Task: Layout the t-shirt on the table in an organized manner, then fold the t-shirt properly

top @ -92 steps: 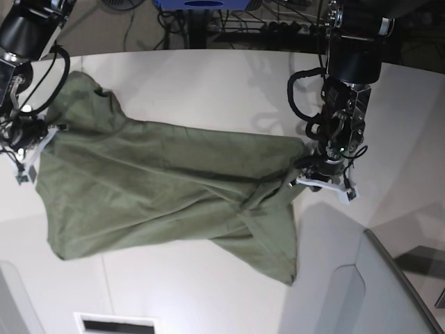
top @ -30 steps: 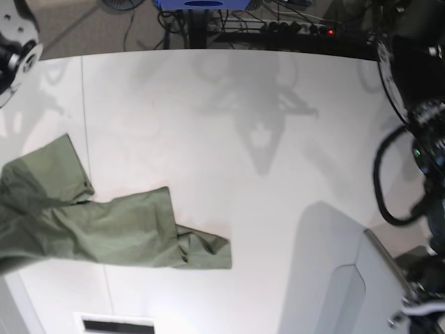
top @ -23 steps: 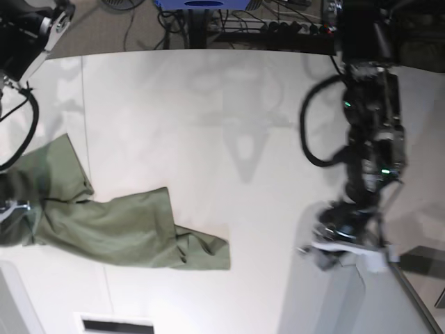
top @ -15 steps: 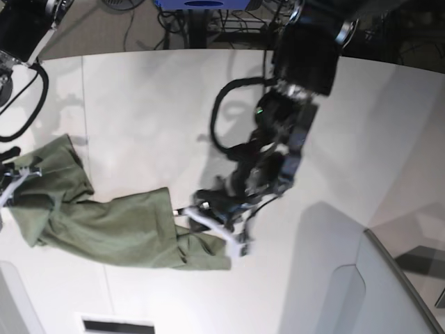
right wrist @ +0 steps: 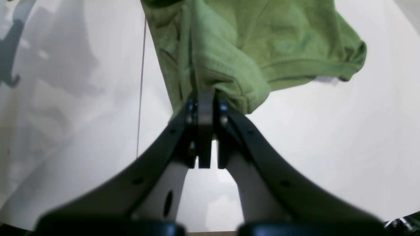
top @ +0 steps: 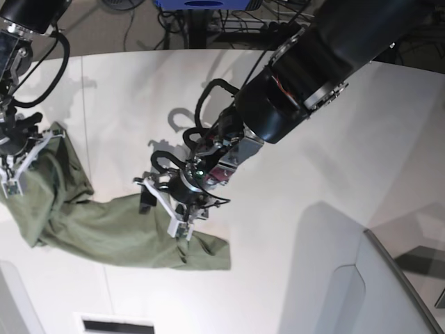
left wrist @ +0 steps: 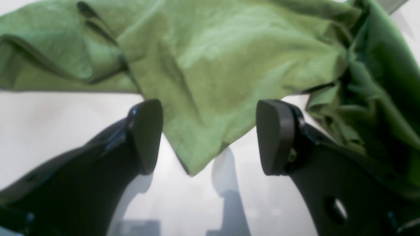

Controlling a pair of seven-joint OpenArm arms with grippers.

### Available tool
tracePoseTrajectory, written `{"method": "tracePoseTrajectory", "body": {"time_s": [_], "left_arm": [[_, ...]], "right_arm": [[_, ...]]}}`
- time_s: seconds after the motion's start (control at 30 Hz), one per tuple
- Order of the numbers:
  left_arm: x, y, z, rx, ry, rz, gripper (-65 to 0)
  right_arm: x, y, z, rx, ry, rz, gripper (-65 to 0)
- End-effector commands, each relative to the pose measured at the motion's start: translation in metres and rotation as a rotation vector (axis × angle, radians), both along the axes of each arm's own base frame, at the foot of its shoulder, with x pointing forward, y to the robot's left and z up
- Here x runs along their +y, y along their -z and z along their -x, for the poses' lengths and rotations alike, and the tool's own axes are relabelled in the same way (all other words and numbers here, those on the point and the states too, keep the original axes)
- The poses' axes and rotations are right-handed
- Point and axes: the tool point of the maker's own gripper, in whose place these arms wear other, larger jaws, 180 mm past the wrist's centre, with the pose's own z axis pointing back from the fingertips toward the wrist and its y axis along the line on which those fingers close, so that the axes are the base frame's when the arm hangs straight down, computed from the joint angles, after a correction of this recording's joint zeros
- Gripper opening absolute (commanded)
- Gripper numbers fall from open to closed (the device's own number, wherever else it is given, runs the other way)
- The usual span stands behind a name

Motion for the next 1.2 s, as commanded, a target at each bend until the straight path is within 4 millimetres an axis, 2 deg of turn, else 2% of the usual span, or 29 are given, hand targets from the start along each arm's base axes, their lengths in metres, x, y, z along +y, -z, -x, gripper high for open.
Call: {"method": "tracePoseTrajectory", "body": {"time_s": [0.0,0.13,0.23,0.3,0.4,0.47,0.6,0.67,0.73,0.83,0.93,1.0,1.07,1.17], "left_arm": [[-0.007,-0.028,-0.023,-0.081,0.006,0.029,-21.7],[-0.016,-0.028,-0.019,-0.056,0.047,0.080,-21.7],[-0.011,-0.025,-0.020,-0.032,0.007,0.107,-22.1],[-0.001,-0.013,-0.013,0.000,-0.027,0.116,-26.5],[0.039,0.007,0.000,0.024,-0.070,0.107,-42.1],[0.060,0.012,0.015,0.023,-0.075,0.114,-52.5],[0.109,-0.001,0.048,-0.027,-0.046,0.124,-64.2],[0.135,-0.011,0.059,-0.048,-0.084,0.127,-65.0],[0.169,-0.017,0.072,-0.057,-0.162,0.117,-65.0],[0.208,-0.031,0.086,-0.081,-0.244,0.124,-65.0],[0.242,-0.042,0.098,-0.101,-0.317,0.121,-65.0],[0.262,-0.045,0.107,-0.105,-0.358,0.108,-65.0],[0.280,-0.044,0.116,-0.101,-0.399,0.094,-65.0],[0.300,-0.041,0.127,-0.089,-0.451,0.076,-65.0]], "right_arm": [[-0.001,-0.010,-0.006,-0.038,-0.003,0.011,-64.2],[0.000,-0.003,0.001,-0.017,0.004,0.002,-64.2],[-0.004,0.004,0.000,-0.007,0.014,-0.008,-64.2],[-0.019,0.002,-0.005,-0.032,0.044,-0.007,-64.2],[-0.042,0.000,-0.017,-0.059,0.082,-0.010,-64.2],[-0.061,-0.001,-0.021,-0.066,0.104,-0.002,-64.2],[-0.099,-0.012,-0.037,-0.116,0.161,0.003,-64.2],[-0.117,-0.018,-0.043,-0.142,0.192,0.001,-64.2],[-0.131,-0.020,-0.045,-0.155,0.226,-0.011,-64.2],[-0.135,-0.008,-0.048,-0.137,0.261,-0.055,-63.6],[-0.150,0.005,-0.046,-0.138,0.419,-0.080,-62.7],[-0.160,0.005,-0.046,-0.184,0.503,-0.062,-57.2],[-0.162,0.004,-0.047,-0.201,0.525,-0.050,-45.0],[-0.137,0.011,-0.058,-0.152,0.420,-0.021,-23.1]]}}
